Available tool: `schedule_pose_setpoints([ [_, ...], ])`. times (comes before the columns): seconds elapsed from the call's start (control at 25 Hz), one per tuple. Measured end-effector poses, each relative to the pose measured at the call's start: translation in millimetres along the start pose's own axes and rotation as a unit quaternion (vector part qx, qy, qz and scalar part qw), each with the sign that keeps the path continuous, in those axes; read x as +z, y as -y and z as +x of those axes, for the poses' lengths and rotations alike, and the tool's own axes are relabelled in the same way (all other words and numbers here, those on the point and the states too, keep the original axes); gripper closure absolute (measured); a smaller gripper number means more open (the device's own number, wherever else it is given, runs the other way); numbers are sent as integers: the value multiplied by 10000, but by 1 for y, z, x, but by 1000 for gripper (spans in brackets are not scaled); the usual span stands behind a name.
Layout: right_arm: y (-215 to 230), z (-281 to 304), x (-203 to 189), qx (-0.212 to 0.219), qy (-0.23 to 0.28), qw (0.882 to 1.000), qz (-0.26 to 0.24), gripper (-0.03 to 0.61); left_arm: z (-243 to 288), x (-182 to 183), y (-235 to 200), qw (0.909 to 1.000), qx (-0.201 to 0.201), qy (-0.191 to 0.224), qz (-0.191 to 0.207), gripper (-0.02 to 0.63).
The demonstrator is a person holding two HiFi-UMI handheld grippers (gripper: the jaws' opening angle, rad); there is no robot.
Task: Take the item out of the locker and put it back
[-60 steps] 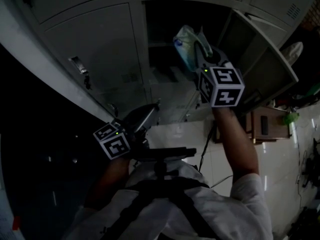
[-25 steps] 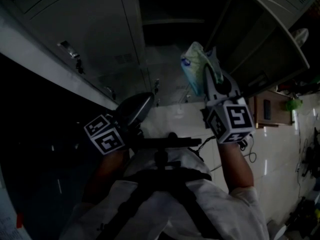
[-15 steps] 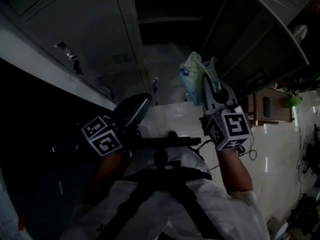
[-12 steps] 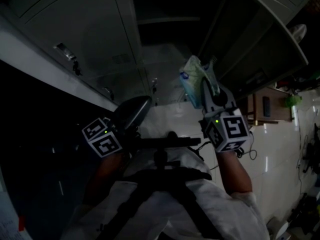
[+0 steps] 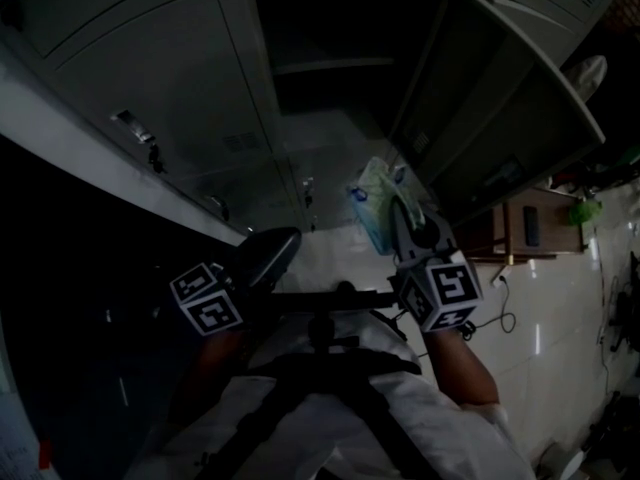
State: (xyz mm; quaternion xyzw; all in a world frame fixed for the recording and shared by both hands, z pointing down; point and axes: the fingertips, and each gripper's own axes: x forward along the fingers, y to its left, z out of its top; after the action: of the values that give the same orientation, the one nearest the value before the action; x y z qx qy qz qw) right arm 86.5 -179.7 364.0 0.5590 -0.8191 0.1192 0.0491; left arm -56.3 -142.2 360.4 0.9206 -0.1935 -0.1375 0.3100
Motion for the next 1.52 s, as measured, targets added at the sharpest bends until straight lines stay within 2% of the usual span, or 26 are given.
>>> schedule_pose_setpoints([
  [0.56,-5,4,-5,112,-18,9999,51,563,0,-4,9,9996,-249,-112,-11,621],
  [0.76,-4,5,-6,102,-80,9999,69,563,2,-7,15,9989,-392,-227,127,623],
  [0.92,-4,7,-10,110,-101,9999,75,563,2,-4,19,9985,-506,-150,170,621],
  [1.52,0,28,9,157,-18,9998,-150,563,-6,6,4,9995,-205,167,150,621],
])
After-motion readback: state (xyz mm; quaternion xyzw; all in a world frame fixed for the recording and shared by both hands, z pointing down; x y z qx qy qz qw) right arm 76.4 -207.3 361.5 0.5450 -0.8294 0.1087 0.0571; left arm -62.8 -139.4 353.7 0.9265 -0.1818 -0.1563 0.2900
